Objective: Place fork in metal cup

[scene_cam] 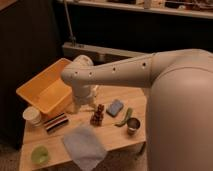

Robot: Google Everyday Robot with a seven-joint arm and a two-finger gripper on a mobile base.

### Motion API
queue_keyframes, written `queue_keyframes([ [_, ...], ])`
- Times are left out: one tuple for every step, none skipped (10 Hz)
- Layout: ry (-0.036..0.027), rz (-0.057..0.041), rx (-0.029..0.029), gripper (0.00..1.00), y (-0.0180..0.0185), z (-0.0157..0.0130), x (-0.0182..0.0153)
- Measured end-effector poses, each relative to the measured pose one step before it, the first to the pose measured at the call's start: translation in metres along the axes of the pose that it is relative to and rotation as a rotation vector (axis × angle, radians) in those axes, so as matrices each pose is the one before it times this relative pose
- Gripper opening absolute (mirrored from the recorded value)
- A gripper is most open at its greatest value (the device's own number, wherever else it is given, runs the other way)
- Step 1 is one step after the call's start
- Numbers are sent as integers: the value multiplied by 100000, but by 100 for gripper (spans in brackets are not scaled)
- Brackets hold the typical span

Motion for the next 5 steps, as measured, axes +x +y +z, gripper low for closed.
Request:
queue_keyframes([
  [-8553, -11929, -6874, 65, -1598, -248, -1055],
  [-7124, -7679, -4731, 65, -1081, -172, -549],
  [-6817, -6900, -5667, 65, -955, -264, -460],
  [-4207, -4256, -3504, 65, -437, -167, -419],
  [-5319, -4791, -3180, 65, -708, -317, -452],
])
